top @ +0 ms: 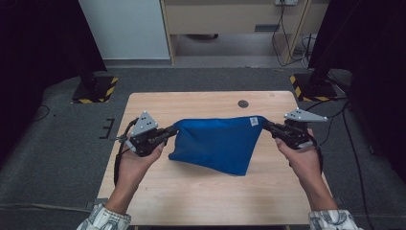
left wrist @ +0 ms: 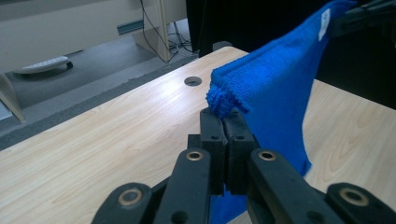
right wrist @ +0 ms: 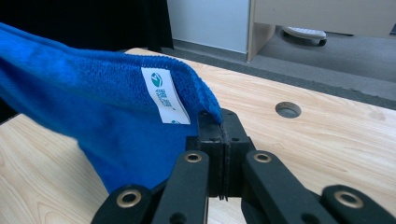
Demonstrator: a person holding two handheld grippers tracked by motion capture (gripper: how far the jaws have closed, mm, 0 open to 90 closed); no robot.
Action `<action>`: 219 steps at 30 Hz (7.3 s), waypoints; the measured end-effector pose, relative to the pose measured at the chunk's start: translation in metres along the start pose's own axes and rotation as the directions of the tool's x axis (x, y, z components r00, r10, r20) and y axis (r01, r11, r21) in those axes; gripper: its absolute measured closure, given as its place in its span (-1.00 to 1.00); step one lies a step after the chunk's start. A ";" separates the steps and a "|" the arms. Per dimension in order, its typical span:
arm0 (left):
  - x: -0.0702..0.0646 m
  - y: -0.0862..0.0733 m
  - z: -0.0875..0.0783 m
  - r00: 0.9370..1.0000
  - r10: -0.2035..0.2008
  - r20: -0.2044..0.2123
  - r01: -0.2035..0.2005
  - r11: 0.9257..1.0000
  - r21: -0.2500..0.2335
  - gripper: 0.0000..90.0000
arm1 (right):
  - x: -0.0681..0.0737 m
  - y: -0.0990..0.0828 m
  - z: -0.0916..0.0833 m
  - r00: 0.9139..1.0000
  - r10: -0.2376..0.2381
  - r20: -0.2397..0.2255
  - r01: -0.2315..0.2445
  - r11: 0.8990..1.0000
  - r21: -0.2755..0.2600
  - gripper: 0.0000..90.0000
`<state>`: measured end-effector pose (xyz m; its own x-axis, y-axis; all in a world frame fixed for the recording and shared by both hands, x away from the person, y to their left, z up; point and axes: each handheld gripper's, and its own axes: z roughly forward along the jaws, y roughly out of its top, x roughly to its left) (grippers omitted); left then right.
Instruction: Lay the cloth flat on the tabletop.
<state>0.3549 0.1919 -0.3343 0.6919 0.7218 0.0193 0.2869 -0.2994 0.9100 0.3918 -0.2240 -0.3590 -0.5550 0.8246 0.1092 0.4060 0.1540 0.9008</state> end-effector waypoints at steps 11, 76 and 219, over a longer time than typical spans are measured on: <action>0.019 -0.002 0.017 1.000 -0.010 0.000 0.010 0.997 0.074 0.96 | -0.007 0.009 0.014 1.000 -0.003 0.017 0.002 0.998 0.059 1.00; 0.120 -0.064 0.079 0.964 -0.137 -0.230 0.186 0.960 0.210 0.19 | -0.053 -0.029 0.157 0.975 0.111 0.190 -0.151 0.966 0.210 -0.51; 0.006 -0.153 0.042 0.999 -0.053 -0.002 0.051 0.961 0.273 -0.18 | -0.022 -0.132 0.059 0.994 -0.057 0.093 0.034 0.972 0.232 0.13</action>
<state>0.3431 0.2152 -0.4907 0.6745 0.7377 -0.0277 0.4917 -0.4209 0.7623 0.3934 -0.2304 -0.5054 -0.5071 0.8617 0.0185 0.5443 0.3035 0.7821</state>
